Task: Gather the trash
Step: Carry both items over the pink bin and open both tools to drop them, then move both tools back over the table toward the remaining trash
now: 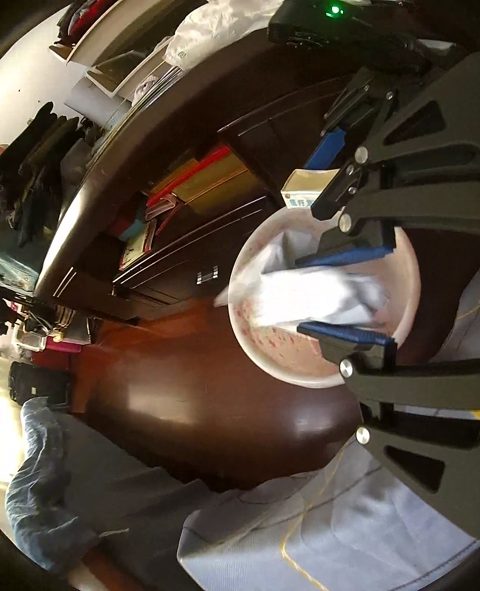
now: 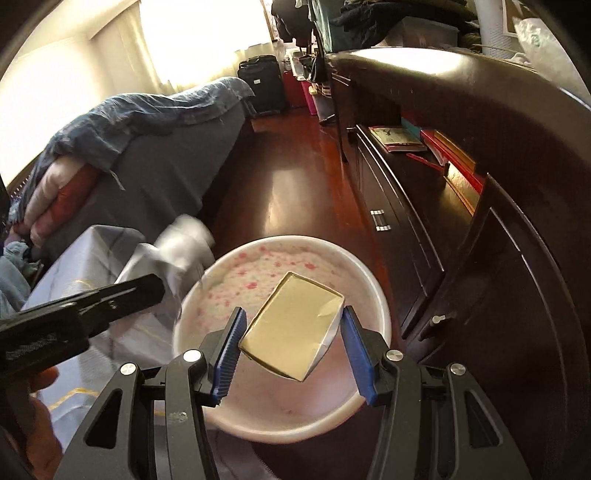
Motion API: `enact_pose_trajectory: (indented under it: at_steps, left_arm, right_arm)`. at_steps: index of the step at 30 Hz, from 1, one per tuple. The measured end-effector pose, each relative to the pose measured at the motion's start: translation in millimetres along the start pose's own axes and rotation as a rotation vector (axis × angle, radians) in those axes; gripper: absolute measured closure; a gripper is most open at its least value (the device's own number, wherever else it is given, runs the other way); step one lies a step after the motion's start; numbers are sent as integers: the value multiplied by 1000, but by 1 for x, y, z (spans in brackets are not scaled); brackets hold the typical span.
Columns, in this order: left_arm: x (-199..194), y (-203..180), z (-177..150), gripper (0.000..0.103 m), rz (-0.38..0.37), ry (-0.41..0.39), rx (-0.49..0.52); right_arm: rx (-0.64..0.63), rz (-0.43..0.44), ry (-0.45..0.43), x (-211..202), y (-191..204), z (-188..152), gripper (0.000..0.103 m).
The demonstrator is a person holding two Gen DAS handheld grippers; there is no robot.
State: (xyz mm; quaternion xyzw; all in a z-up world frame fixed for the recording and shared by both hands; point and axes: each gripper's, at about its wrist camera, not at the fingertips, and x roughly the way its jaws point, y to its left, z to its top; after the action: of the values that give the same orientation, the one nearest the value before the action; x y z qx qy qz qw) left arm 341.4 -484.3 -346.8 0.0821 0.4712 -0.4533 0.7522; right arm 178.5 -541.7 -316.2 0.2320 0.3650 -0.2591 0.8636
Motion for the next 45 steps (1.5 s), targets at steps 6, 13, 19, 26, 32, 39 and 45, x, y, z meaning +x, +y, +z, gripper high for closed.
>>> enact_pose_trajectory:
  at_steps: [6,13,19,26,32,39,45]
  left_arm:
    - [-7,10,5,48,-20,-38,-31]
    - [-60,18,-1,42,9,-120,-51]
    - [-127,24,-30,33,147,-206,-61]
    - [-208,51,-73,22,338,-280,-140]
    - [-259,86,-114,19,485,-303,-220]
    - [-272,133,-146,19,571,-243,-236]
    - [-242,166,-147,19,601,-138,-103]
  right_arm:
    - [-12,-22,-1,10,-1,0,47]
    - [-41,-63,-6,-10,16,-2,39]
    - [-91,-71,-37,-55,50,-9,29]
    - [-173,31,-106,-114,107,-27,17]
    - [-246,142,-125,-149,156,-43,12]
    - [-323,210,-94,-154,197,-60,11]
    - [-372,223,-57,-144,222,-76,11]
